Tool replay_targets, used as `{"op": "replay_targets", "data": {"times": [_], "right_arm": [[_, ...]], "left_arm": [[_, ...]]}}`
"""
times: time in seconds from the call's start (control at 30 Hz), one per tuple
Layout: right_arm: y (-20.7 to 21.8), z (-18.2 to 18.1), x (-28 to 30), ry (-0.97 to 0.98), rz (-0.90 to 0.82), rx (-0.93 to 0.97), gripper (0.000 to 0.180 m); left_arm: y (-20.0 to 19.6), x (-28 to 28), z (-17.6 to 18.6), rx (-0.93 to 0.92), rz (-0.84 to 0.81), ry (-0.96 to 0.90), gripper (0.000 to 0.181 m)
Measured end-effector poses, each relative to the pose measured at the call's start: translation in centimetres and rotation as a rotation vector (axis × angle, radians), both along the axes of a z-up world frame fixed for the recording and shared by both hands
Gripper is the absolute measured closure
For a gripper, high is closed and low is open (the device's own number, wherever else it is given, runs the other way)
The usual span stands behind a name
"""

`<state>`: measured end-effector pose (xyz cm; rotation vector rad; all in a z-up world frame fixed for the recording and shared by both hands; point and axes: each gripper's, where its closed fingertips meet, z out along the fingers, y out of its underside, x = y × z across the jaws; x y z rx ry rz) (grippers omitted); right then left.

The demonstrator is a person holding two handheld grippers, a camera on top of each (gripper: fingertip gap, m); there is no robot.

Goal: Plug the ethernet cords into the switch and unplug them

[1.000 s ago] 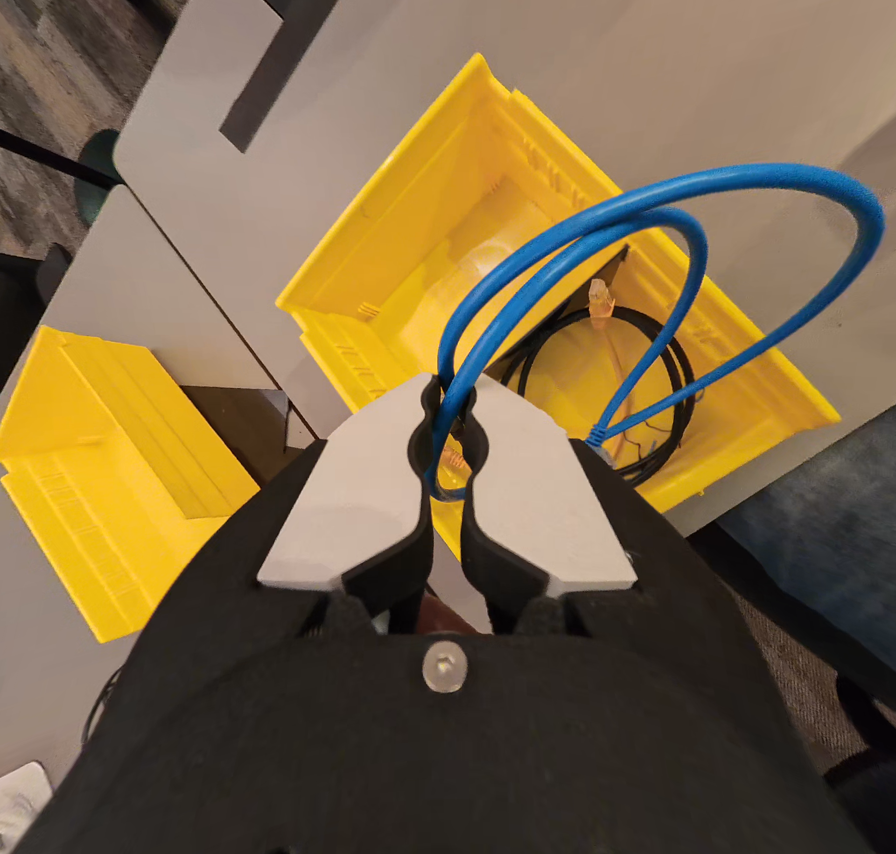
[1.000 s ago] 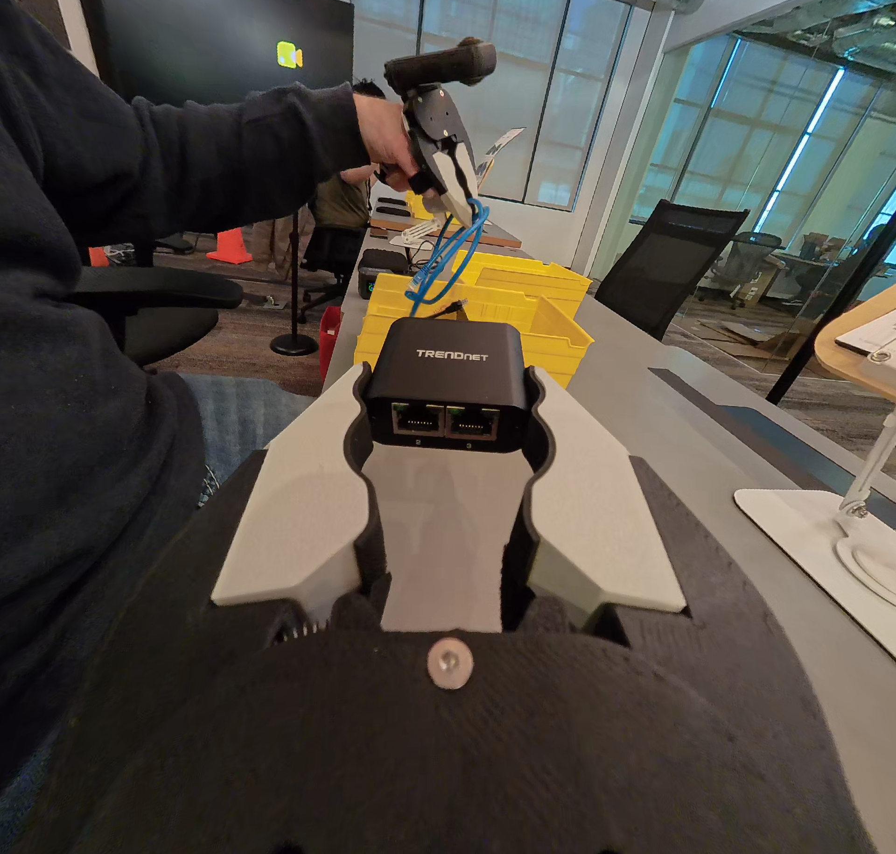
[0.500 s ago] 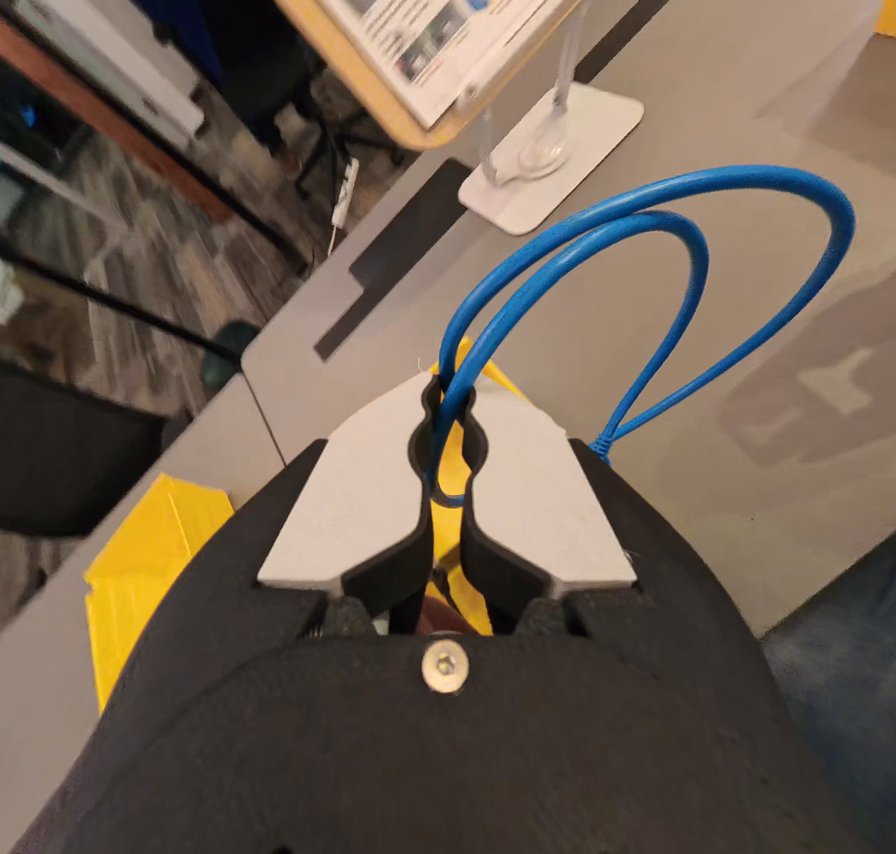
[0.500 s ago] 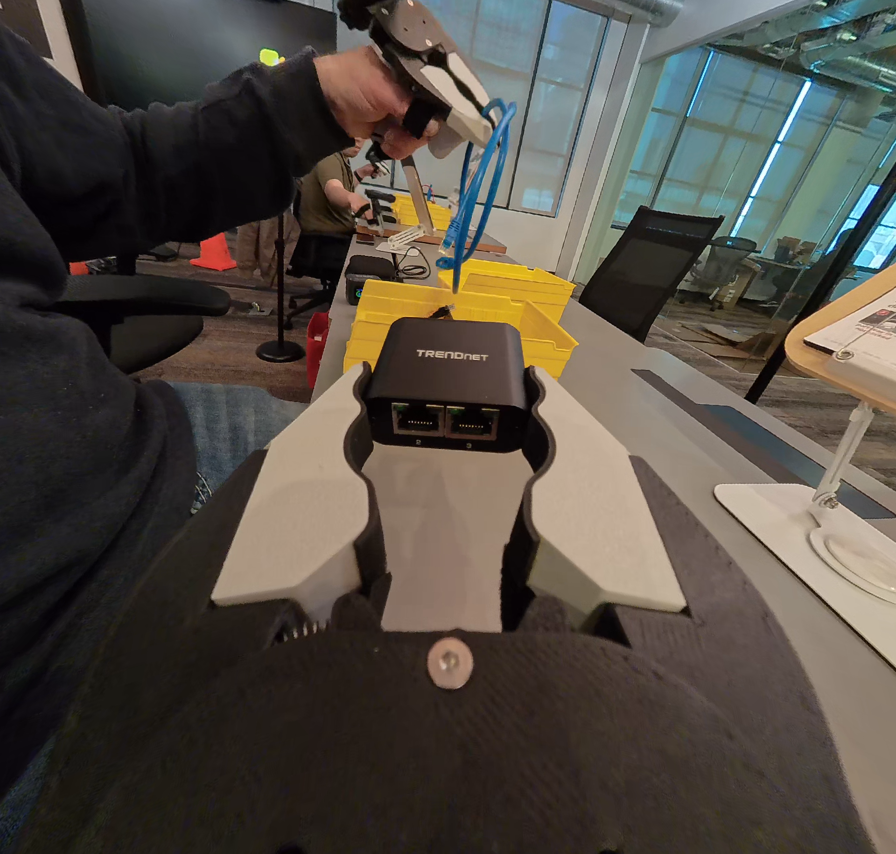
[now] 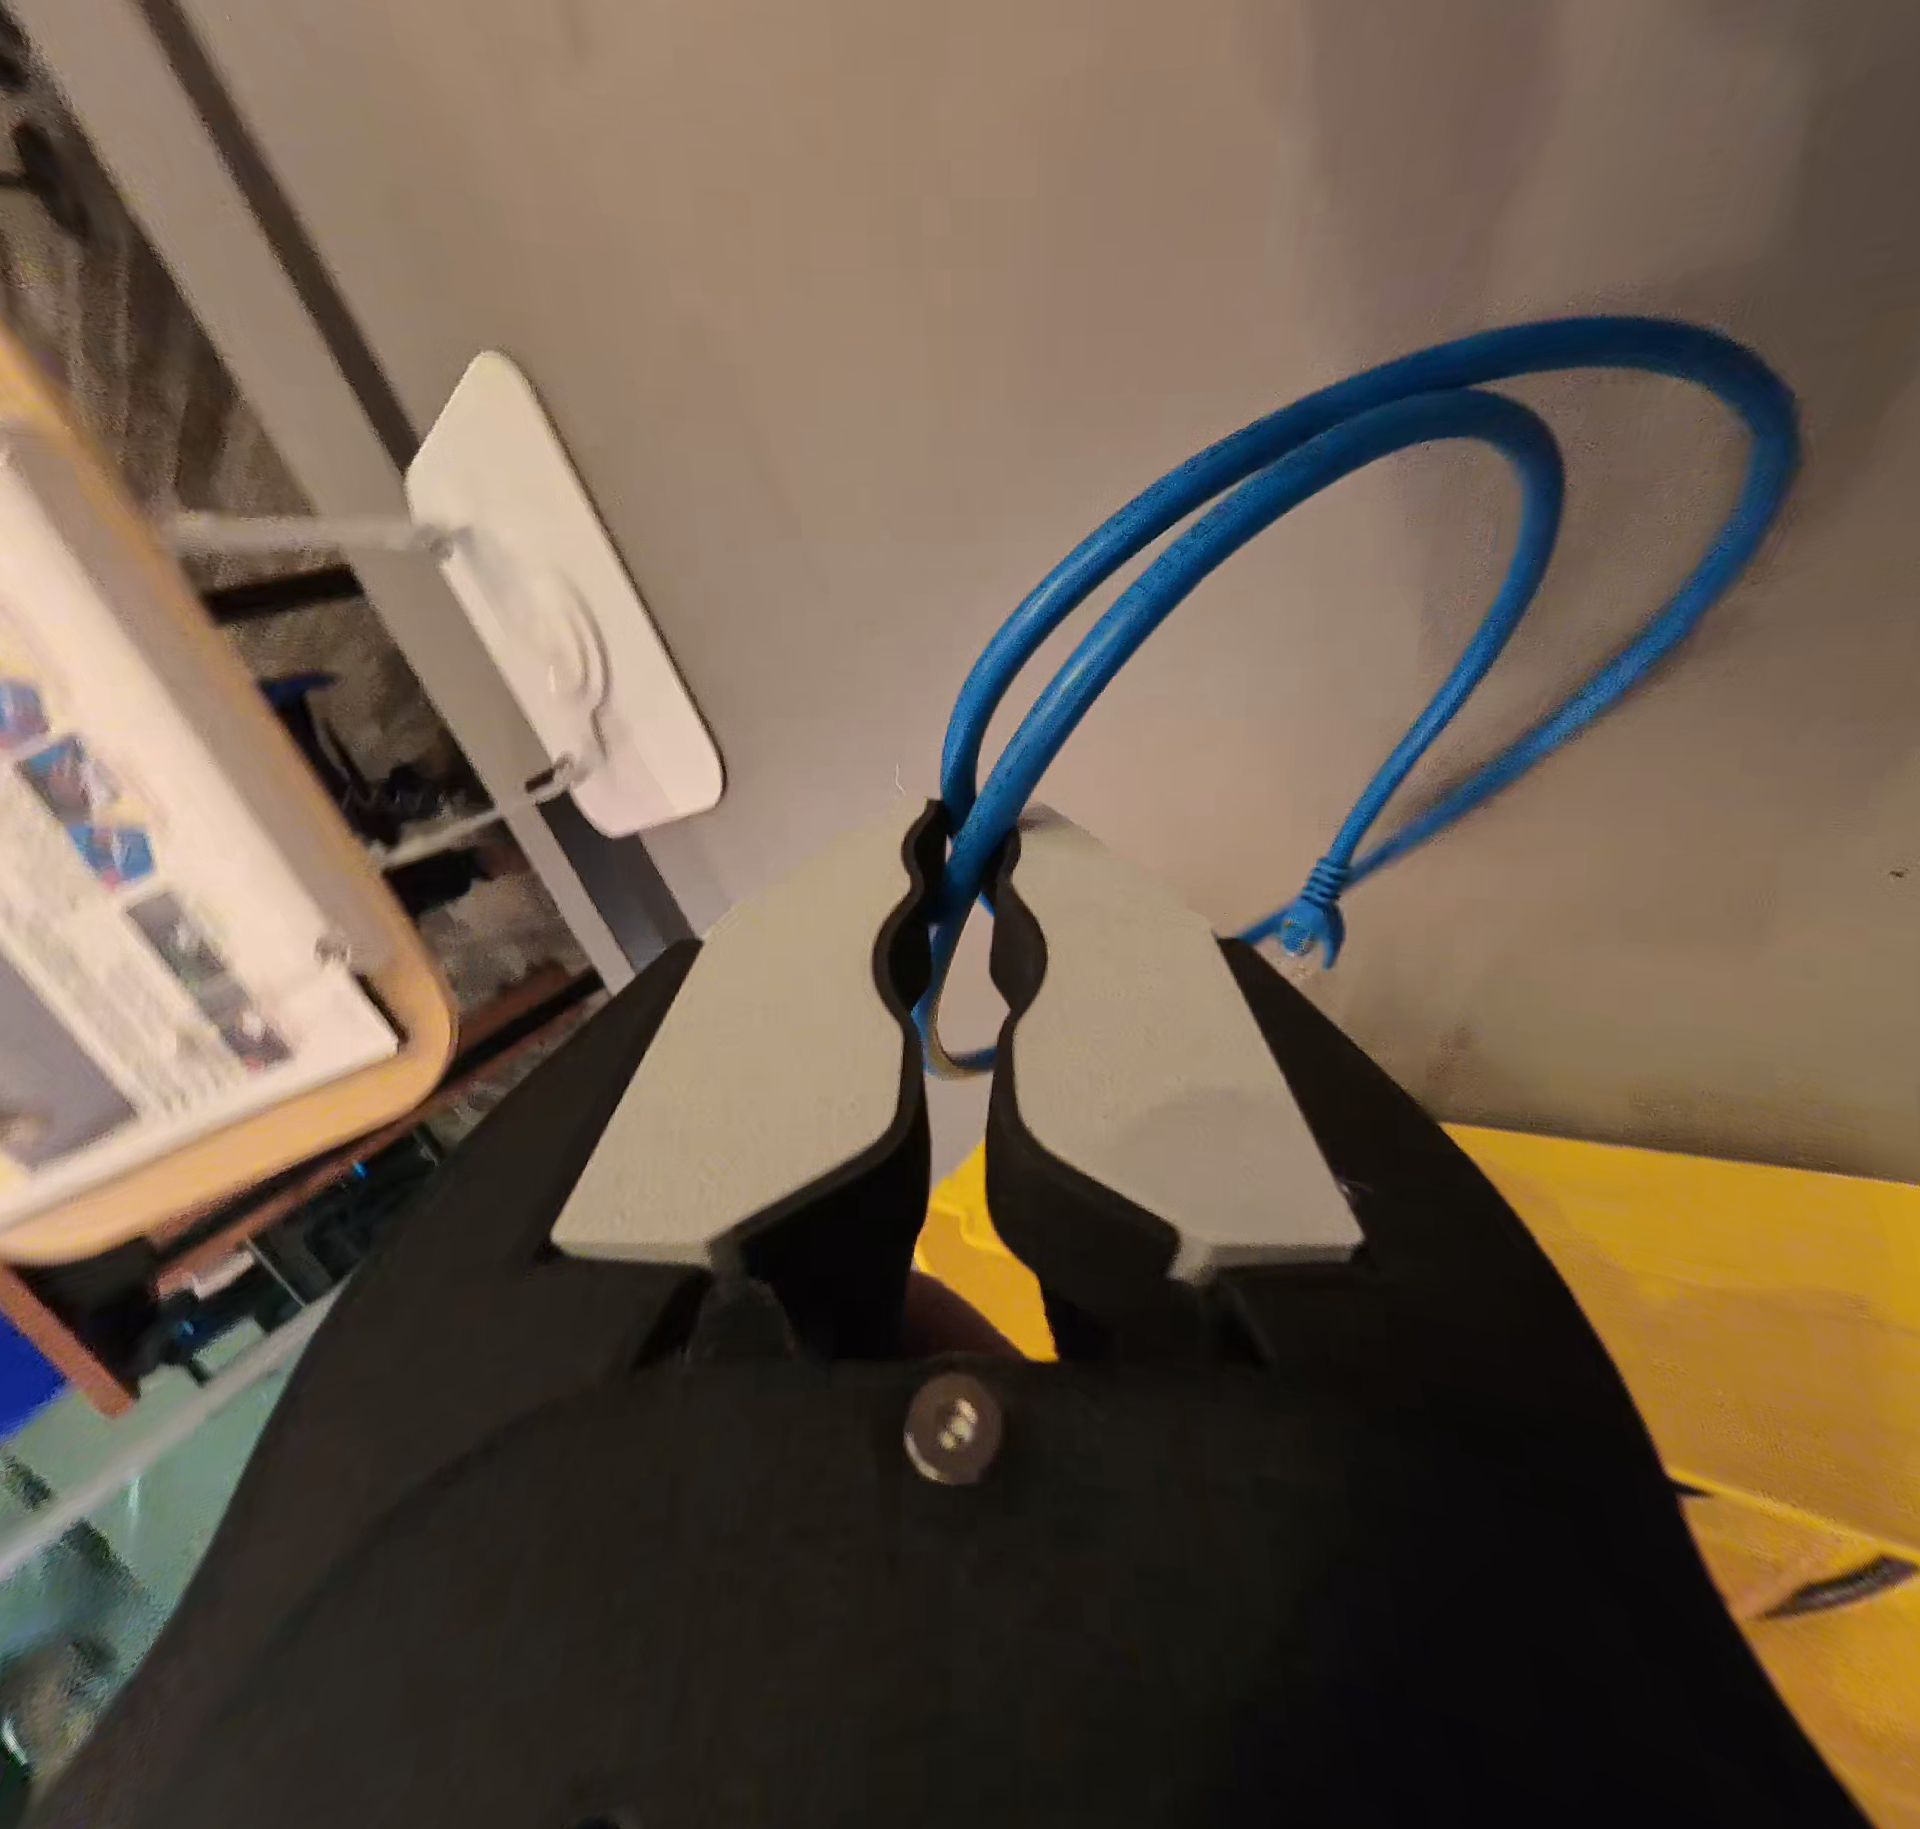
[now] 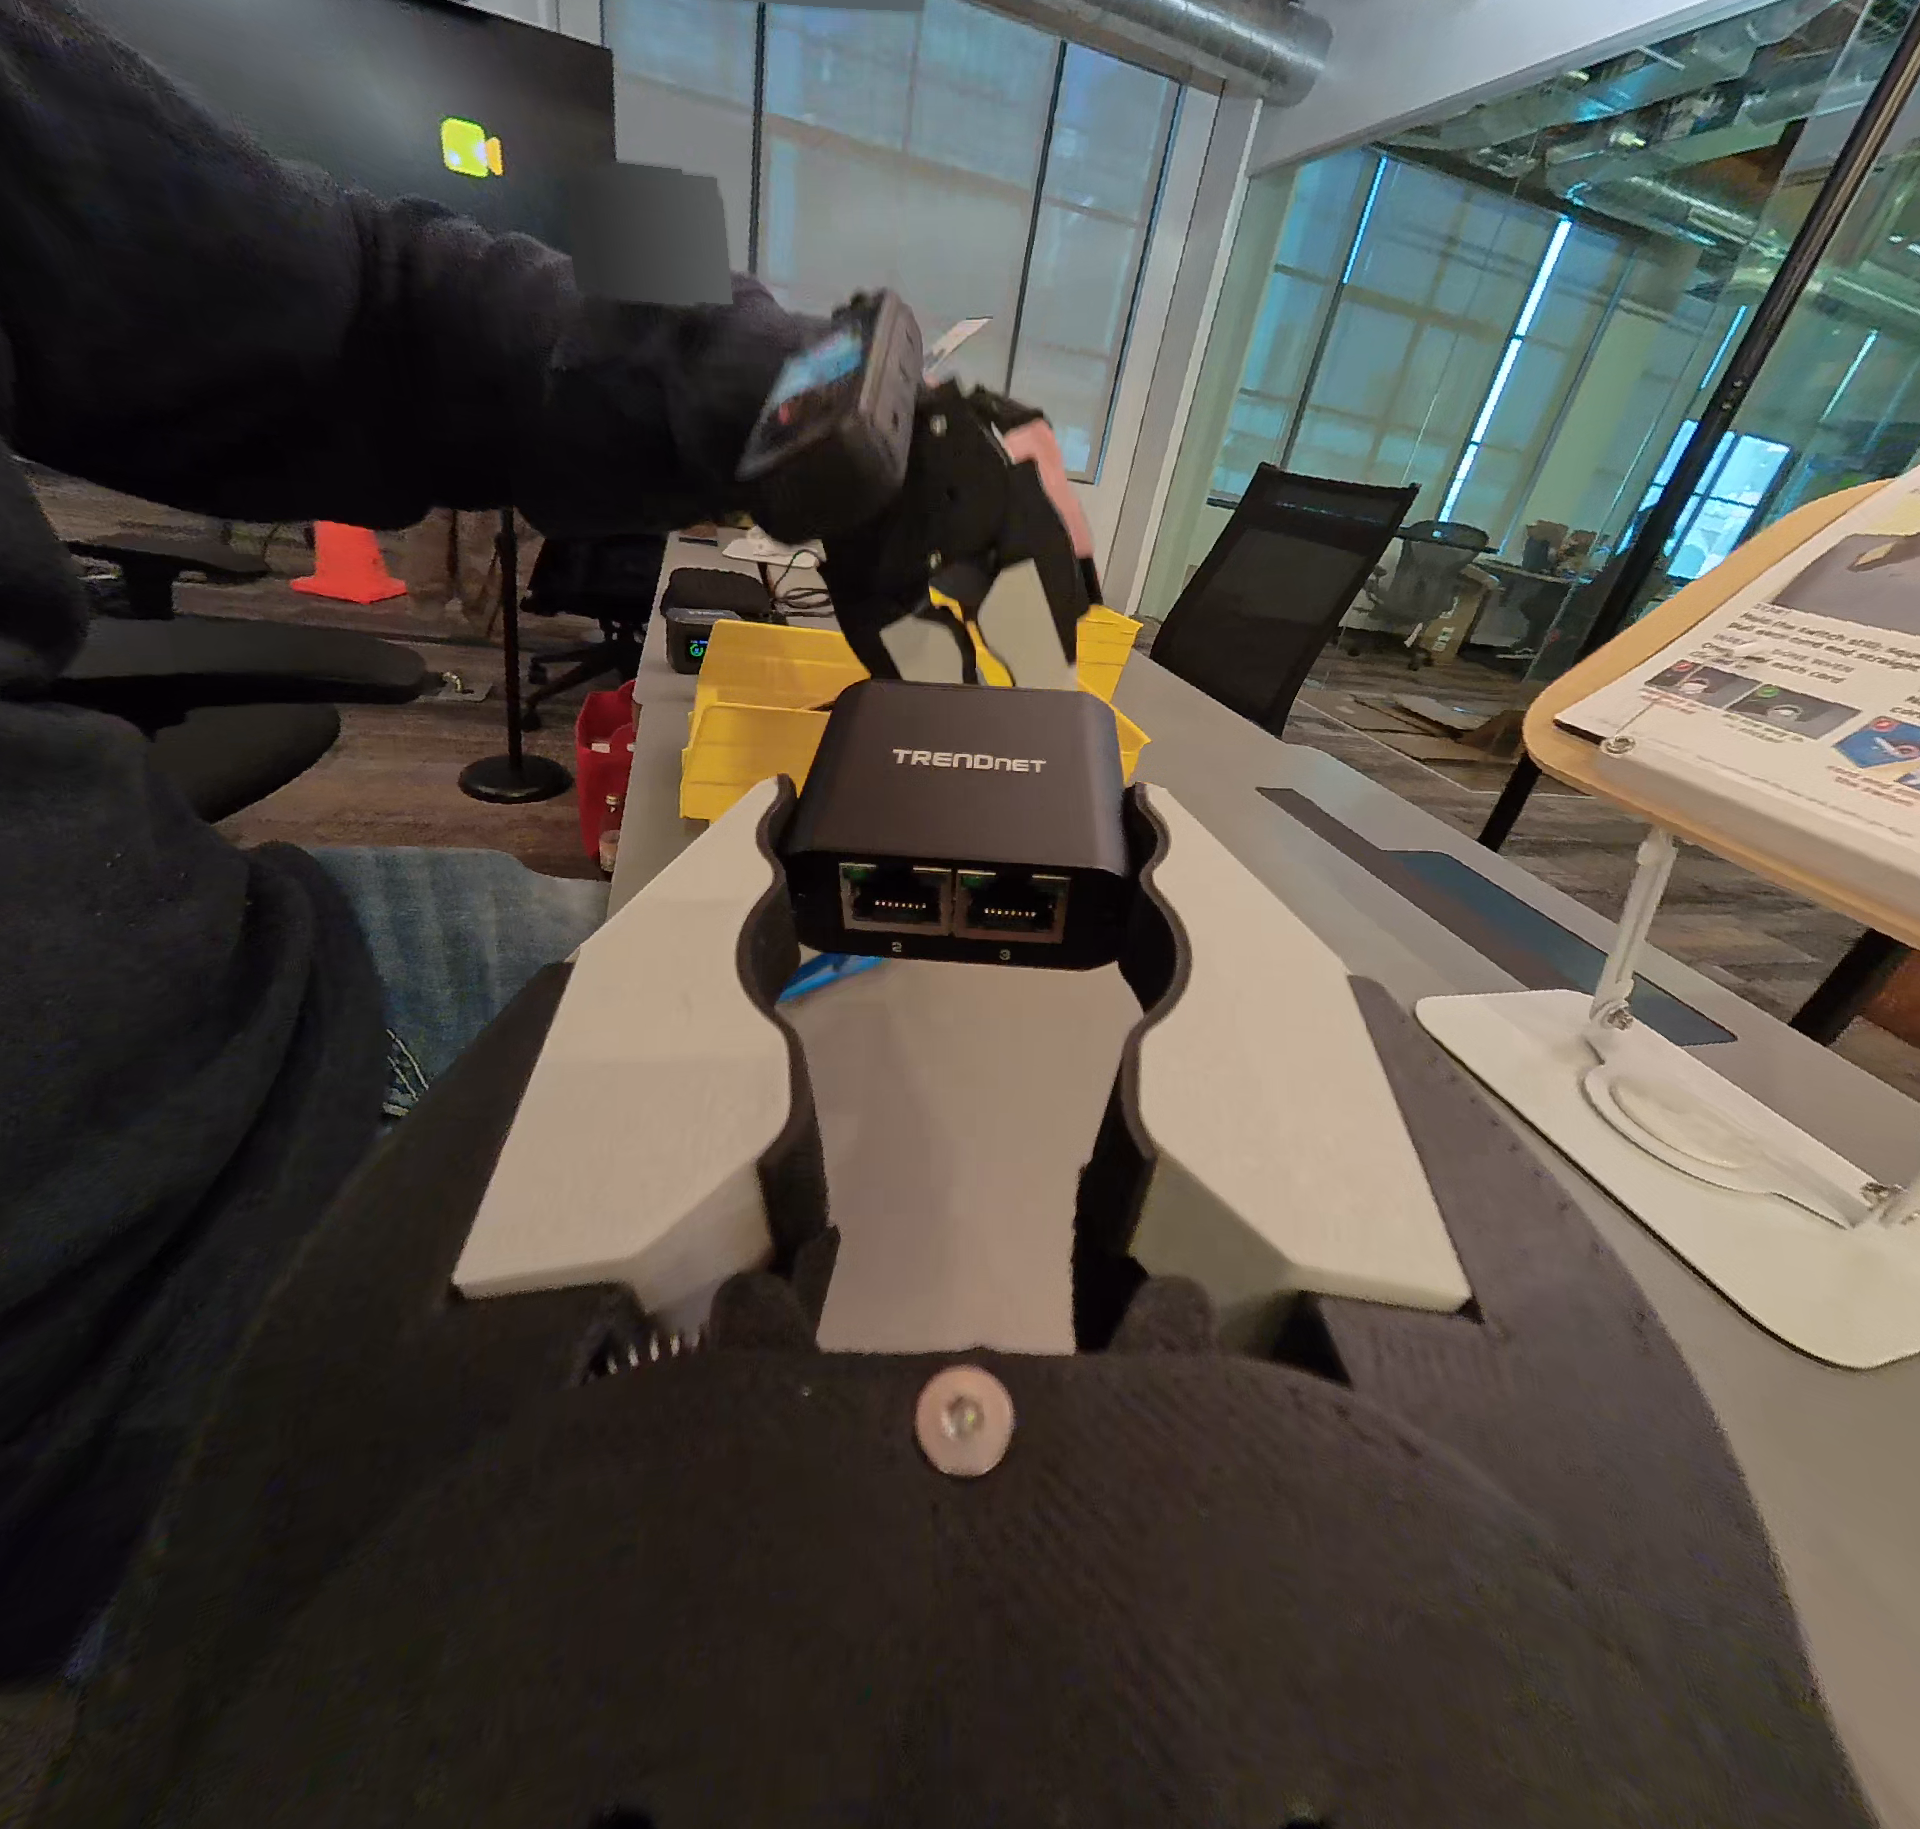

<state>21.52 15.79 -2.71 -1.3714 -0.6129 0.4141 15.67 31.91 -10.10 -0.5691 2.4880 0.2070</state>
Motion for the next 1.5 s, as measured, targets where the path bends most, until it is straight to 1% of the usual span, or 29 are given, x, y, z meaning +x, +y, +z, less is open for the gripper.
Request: {"op": "replay_targets", "data": {"times": [0.1, 0.2, 0.23, 0.27, 0.3, 0.37, 0.43, 0.53, 0.6, 0.67, 0.73, 0.8, 0.83, 0.9, 1.03, 1.07, 1.13, 1.2, 1.33, 1.47, 1.5], "right_arm": [[0.1, -0.1, 0.9, -0.003, -0.042, -0.010, 0.120], [0.6, -0.1, 1.7, -0.005, -0.099, -0.028, 0.120], [0.7, -0.1, 1.8, -0.001, -0.108, -0.033, 0.120], [0.8, -0.3, 2.0, -0.004, -0.120, -0.040, 0.120], [0.9, -0.4, 2.1, -0.007, -0.127, -0.043, 0.120], [0.9, -0.4, 2.3, -0.005, -0.135, -0.043, 0.120], [0.8, -0.3, 2.3, -0.014, -0.138, -0.038, 0.120], [0.7, -0.1, 2.1, -0.006, -0.127, -0.028, 0.120], [0.7, -0.2, 1.9, 0.000, -0.118, -0.026, 0.120], [0.7, -0.3, 1.7, 0.007, -0.109, -0.024, 0.120], [0.7, -0.4, 1.5, 0.018, -0.095, -0.025, 0.120], [0.7, -0.4, 1.2, 0.020, -0.090, -0.024, 0.120], [0.7, -0.4, 1.1, 0.023, -0.087, -0.023, 0.120], [0.5, -0.3, 0.9, 0.029, -0.081, -0.020, 0.120], [0.4, -0.4, 0.8, 0.032, -0.077, -0.020, 0.120], [0.5, -0.4, 0.8, 0.035, -0.074, -0.020, 0.120], [0.5, -0.3, 0.8, 0.041, -0.069, -0.018, 0.120], [0.5, -0.3, 0.7, 0.041, -0.066, -0.017, 0.120], [0.5, -0.3, 0.8, 0.044, -0.065, -0.019, 0.120], [0.6, -0.3, 0.7, 0.047, -0.063, -0.017, 0.120], [0.6, -0.3, 0.7, 0.046, -0.062, -0.017, 0.120]], "left_arm": [[-1.0, 2.0, -2.7, 0.019, -0.096, 0.071, 0.175], [-1.6, 4.0, -5.4, 0.023, -0.118, 0.074, 0.174], [-1.5, 4.2, -6.5, 0.018, -0.092, 0.093, 0.173], [-1.2, 4.4, -7.3, 0.026, -0.058, 0.100, 0.168], [-0.8, 4.6, -7.6, 0.033, -0.023, 0.084, 0.154], [-0.5, 4.8, -7.3, -0.024, 0.086, 0.036, 0.147], [0.2, 5.1, -4.7, -0.084, 0.246, -0.116, 0.149], [0.4, 3.2, -0.7, -0.243, 0.529, -0.316, 0.148], [0.4, 0.6, -0.1, -0.326, 0.700, -0.400, 0.148], [1.3, -2.0, -0.9, -0.300, 0.836, -0.471, 0.149], [1.8, -3.9, -3.5, -0.325, 0.959, -0.470, 0.147], [2.0, -5.0, -6.0, -0.353, 1.050, -0.460, 0.149], [2.3, -5.4, -6.8, -0.343, 1.082, -0.484, 0.149], [3.1, -6.1, -8.1, -0.313, 1.138, -0.528, 0.159], [3.6, -6.6, -9.5, -0.346, 1.201, -0.602, 0.164], [3.7, -6.7, -10.3, -0.362, 1.222, -0.599, 0.161], [3.7, -6.5, -11.6, -0.466, 1.269, -0.624, 0.155], [4.0, -6.1, -11.4, -0.495, 1.261, -0.686, 0.150], [4.0, -5.5, -11.9, -0.624, 1.307, -0.690, 0.157], [4.1, -5.3, -11.8, -0.621, 1.272, -0.696, 0.161], [4.1, -5.3, -11.8, -0.618, 1.256, -0.696, 0.169]]}}
